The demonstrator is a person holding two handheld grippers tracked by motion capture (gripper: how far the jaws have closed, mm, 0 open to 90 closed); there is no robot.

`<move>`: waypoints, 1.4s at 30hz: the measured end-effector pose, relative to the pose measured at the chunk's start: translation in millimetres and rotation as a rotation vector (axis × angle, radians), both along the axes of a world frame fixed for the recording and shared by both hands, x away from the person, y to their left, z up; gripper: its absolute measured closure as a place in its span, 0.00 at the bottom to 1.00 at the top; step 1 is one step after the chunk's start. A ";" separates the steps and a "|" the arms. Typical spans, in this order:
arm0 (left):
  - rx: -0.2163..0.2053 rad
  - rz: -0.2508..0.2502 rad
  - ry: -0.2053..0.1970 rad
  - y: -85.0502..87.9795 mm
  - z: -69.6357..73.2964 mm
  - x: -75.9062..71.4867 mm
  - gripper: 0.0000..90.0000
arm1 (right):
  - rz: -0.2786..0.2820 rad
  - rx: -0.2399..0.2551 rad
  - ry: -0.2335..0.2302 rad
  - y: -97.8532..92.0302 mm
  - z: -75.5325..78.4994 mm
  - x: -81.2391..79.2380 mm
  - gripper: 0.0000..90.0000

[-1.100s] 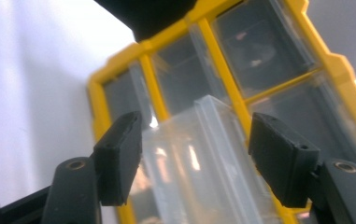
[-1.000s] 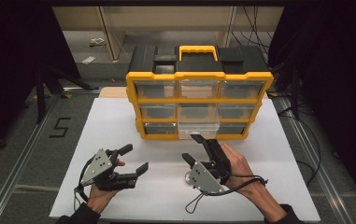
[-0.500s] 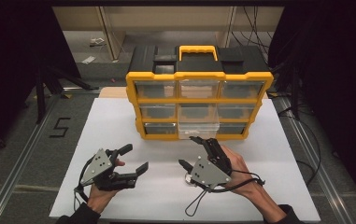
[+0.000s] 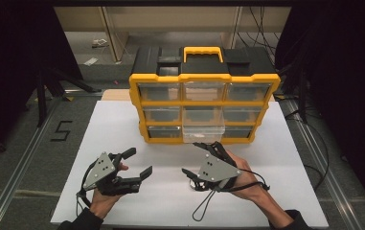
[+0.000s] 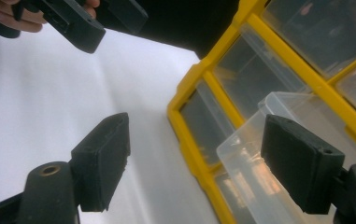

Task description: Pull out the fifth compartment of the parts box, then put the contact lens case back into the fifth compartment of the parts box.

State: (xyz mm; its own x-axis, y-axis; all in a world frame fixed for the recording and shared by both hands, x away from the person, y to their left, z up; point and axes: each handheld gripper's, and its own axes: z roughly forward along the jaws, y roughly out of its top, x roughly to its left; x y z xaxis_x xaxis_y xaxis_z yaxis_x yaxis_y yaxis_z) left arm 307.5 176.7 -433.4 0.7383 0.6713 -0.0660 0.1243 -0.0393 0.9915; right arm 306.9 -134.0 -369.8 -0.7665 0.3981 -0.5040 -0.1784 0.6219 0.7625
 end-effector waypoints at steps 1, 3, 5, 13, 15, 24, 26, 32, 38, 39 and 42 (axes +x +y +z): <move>0.000 0.001 -0.001 -0.2 0.1 0.0 0.18 | 0.001 0.002 0.007 -0.5 0.2 0.5 0.27; -0.001 0.001 0.000 -0.4 0.2 0.1 0.18 | 0.011 0.018 0.041 -2.0 0.2 2.7 0.27; 0.000 0.001 0.000 -0.4 0.4 0.2 0.18 | 0.015 0.028 0.070 -3.1 -0.2 4.7 0.27; 0.001 0.004 0.001 -0.3 0.4 0.5 0.18 | 0.017 0.026 0.168 -7.0 -7.2 13.9 0.27; 0.001 0.004 0.001 -0.2 0.4 0.5 0.18 | 0.018 0.026 0.191 -7.8 -9.4 16.2 0.27; -0.001 0.007 0.001 0.8 0.5 -0.5 0.18 | 0.022 0.042 0.281 -11.2 -13.6 24.6 0.26; -0.001 0.008 0.002 1.0 0.3 -0.7 0.18 | 0.025 0.047 0.299 -11.8 -14.0 26.0 0.26; -0.002 0.011 0.002 1.7 0.6 -1.4 0.18 | 0.028 0.040 0.348 -12.7 -17.4 30.7 0.25; 0.003 0.008 0.003 1.0 0.2 -1.5 0.18 | 0.017 0.022 0.360 -13.9 -21.8 33.7 0.25; 0.001 0.009 0.003 1.1 0.2 -1.3 0.18 | 0.015 0.016 0.363 -14.3 -22.5 34.3 0.25; 0.001 0.011 0.003 1.4 0.3 -1.0 0.18 | 0.021 -0.001 0.376 -15.1 -24.9 36.5 0.25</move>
